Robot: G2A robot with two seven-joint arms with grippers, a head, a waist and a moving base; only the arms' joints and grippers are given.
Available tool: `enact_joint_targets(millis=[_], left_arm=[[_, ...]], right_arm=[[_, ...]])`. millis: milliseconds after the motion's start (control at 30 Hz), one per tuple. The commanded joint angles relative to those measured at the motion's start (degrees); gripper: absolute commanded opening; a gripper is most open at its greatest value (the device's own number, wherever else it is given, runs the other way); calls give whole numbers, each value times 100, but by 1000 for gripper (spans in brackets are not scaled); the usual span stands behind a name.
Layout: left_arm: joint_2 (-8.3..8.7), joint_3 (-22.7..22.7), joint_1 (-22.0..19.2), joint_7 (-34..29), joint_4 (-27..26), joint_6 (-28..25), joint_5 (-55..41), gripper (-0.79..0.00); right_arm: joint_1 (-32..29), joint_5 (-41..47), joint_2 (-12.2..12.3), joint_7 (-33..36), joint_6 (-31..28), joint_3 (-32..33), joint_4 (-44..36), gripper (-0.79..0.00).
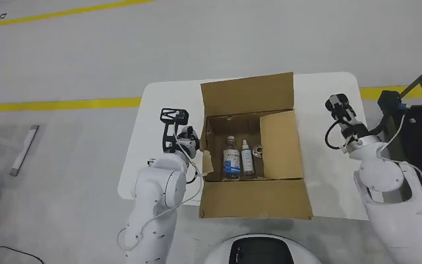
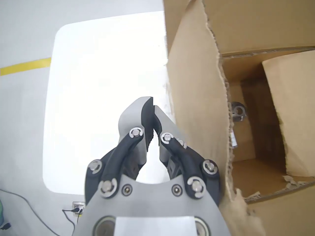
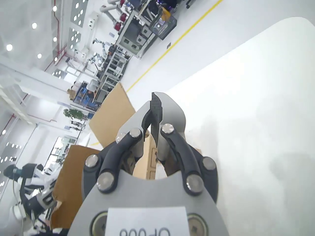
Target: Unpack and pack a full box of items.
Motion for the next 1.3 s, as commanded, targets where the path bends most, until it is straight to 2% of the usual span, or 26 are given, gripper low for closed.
enact_joint_targets(millis=[0, 267, 600, 1000, 1267], left_arm=[[-18, 136, -59, -47, 22, -38, -183, -785], [-65, 534, -225, -129, 260, -127, -487, -785], [-104, 867, -190, -238, 397, -39, -706, -785], [-110, 964, -196, -414, 424, 2, -863, -785], [-106, 927, -249, -484, 479, 53, -929, -785]], right_arm=[[299, 164, -9, 63, 52, -31, 351, -785], [1475, 264, -22, 528, 236, -281, 1751, -785], [2594, 757, -95, 1386, -290, -772, 3076, -785], [2999, 1293, -122, 2577, -1433, -1136, 3569, -785], [2920, 1557, -82, 2848, -1769, -1091, 3445, -785]])
